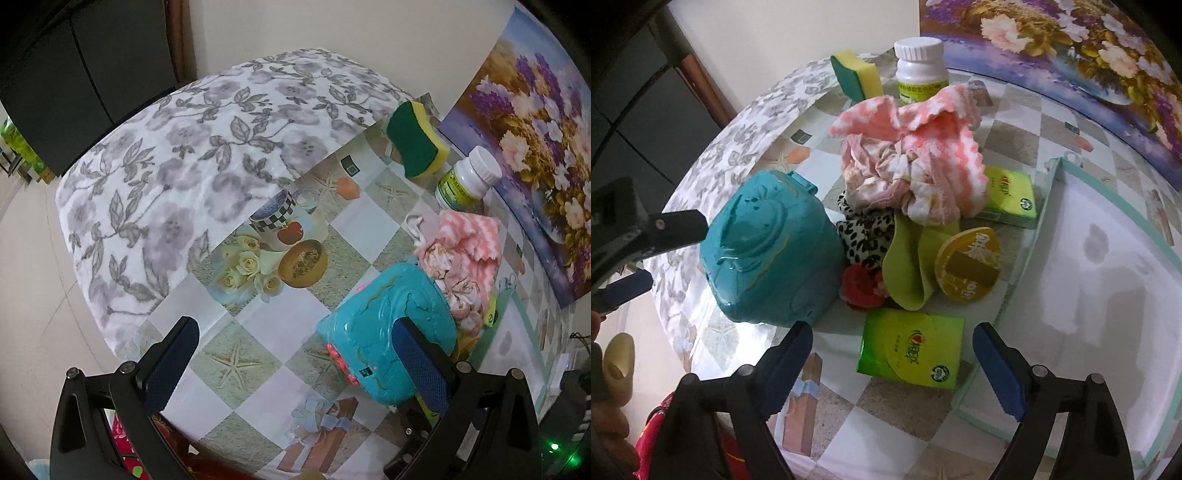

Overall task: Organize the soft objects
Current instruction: 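Reach the right tool to the green tissue packet and close on it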

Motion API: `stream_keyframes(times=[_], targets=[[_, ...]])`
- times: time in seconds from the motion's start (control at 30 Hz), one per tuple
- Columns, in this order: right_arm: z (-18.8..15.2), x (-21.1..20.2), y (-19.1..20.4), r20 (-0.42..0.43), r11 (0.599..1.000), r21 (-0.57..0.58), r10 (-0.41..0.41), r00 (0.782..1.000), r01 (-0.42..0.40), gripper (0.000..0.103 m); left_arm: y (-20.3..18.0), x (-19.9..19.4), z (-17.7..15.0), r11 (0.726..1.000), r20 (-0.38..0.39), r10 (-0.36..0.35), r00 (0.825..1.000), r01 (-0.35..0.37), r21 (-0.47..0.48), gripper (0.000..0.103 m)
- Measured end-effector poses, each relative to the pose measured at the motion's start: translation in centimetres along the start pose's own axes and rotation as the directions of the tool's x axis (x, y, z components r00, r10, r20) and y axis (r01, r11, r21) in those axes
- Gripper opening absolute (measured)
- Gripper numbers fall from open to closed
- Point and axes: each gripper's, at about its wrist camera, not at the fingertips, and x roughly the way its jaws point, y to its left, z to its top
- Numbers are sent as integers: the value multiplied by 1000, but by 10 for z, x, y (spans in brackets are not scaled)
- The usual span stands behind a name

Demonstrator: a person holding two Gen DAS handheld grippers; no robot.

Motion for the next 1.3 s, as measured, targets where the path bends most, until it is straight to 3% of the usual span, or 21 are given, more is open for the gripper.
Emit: stream_keyframes(times=[0.57, 0.7, 1.13, 1.3], targets=[[-4, 28, 14, -77, 996, -55, -74, 994, 70, 82, 0, -2, 2, 999, 35, -26, 999, 27, -25, 103], [-4, 32, 16, -77, 995, -55, -85, 993, 81, 68, -4, -4, 2, 999, 54, -34, 998, 35, -13, 103], [-6, 22, 6, -70, 998, -15, -64, 996, 63, 67, -19, -7, 4, 995, 72, -86, 994, 82, 61, 103], [-5, 4, -2, -55, 999, 10, -38, 998, 38, 67, -25, -14, 4, 993, 113, -93, 989, 83, 88, 103]])
